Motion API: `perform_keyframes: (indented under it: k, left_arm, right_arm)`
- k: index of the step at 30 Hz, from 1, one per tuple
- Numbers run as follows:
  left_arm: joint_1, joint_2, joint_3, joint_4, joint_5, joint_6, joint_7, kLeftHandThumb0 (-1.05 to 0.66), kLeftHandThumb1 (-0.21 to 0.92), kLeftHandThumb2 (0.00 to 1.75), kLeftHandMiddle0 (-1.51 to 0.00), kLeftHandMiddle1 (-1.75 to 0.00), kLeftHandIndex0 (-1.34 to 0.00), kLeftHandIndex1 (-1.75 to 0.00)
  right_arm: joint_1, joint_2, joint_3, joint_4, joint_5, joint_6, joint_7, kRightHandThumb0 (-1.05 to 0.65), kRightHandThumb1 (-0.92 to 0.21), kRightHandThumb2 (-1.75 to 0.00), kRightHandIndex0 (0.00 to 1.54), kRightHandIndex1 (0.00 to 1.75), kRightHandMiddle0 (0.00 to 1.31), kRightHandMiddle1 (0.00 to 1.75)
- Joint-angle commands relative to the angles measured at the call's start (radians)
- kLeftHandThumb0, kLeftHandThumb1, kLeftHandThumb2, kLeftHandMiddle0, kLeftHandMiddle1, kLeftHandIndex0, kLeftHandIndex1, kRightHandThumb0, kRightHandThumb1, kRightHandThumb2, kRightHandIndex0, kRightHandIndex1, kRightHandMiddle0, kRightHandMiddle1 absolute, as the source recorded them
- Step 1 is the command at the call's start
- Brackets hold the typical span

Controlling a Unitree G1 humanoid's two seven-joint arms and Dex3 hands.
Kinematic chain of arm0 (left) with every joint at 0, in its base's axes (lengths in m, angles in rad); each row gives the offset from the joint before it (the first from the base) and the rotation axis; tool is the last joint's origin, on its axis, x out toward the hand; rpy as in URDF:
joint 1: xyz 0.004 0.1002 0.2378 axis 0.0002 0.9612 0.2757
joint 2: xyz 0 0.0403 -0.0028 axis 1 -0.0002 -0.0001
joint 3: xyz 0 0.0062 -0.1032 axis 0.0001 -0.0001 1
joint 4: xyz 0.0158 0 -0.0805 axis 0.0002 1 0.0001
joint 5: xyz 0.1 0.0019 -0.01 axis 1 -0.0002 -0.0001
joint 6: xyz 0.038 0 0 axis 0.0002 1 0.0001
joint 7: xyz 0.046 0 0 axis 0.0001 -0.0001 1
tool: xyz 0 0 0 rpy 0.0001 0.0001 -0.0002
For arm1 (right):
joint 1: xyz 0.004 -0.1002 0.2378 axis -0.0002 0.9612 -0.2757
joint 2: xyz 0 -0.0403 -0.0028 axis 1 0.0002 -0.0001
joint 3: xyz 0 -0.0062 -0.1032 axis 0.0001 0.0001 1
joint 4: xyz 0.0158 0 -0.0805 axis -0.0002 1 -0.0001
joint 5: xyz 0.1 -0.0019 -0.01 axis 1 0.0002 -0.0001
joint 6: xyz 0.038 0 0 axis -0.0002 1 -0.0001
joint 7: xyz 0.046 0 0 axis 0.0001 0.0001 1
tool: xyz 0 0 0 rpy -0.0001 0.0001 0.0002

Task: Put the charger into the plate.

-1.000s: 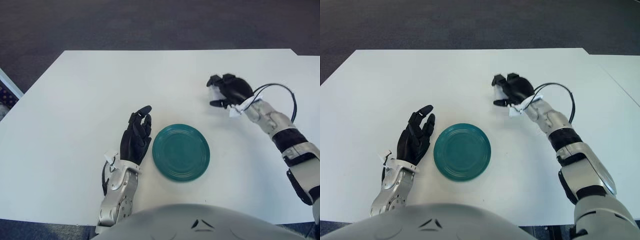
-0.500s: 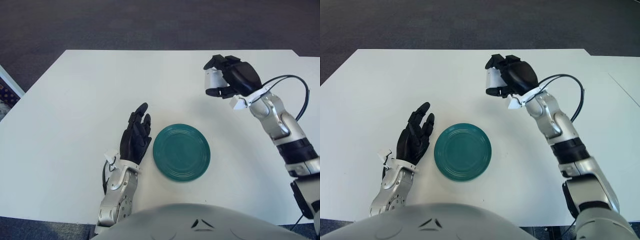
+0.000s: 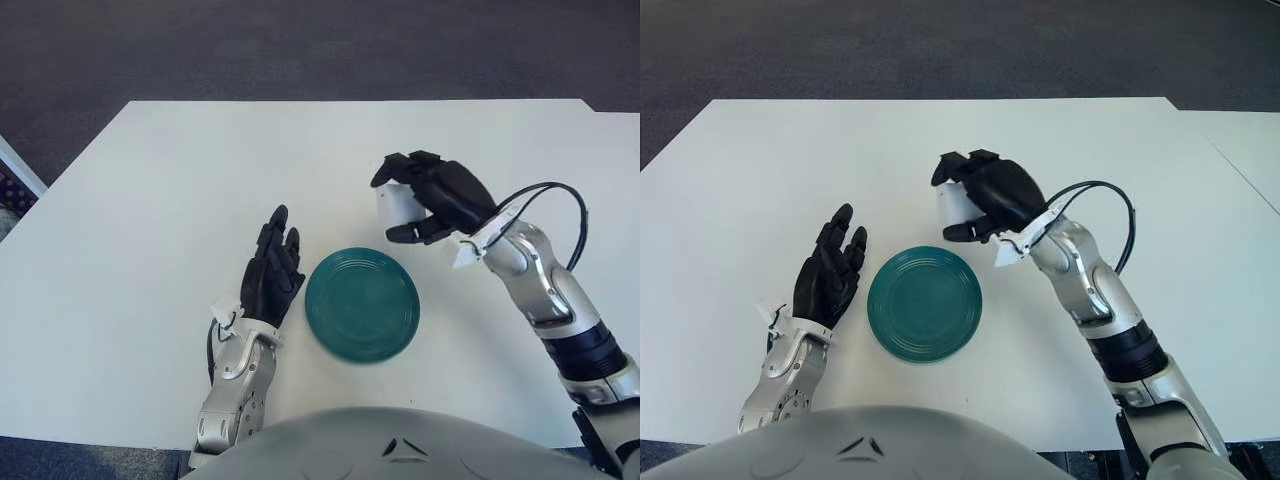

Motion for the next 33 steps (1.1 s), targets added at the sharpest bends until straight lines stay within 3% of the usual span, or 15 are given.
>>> perform_keyframes:
  k: [1,4,17,33]
  left_arm:
    - [-0.004,0.015,-0.002,-0.024,0.023,0.029,0.007,-1.05,0.92,1.02,0.00,0.00,0.00,-0.08]
    - [-0.002,0.026,-0.013,-0.044,0.058,0.047,0.018,-1.05,0.92,1.03,0.00,0.00,0.00,-0.04]
    - [0.010,0.033,-0.046,-0.086,0.153,0.082,0.052,-1.05,0.92,1.06,0.00,0.00,0.00,0.00]
    - [0.012,0.015,-0.051,-0.086,0.144,0.063,0.049,-1.05,0.92,1.05,0.00,0.00,0.00,0.00]
  right_arm:
    - [0.055,-0.020,0.023,-0.127,-0.026,-0.042,0.051,-0.46,-0.40,-1.22,1.00,1.75,0.56,1.75]
    - [0.124,-0.033,0.018,-0.218,-0.035,-0.076,0.066,-0.45,-0.43,-1.18,0.99,1.75,0.53,1.75]
    - [0.193,0.034,0.079,-0.221,-0.023,-0.053,0.164,-0.41,-0.56,-1.01,0.91,1.75,0.43,1.75]
    - [0.156,0.011,0.084,-0.182,0.000,-0.145,0.211,-0.44,-0.44,-1.16,0.99,1.75,0.52,1.75]
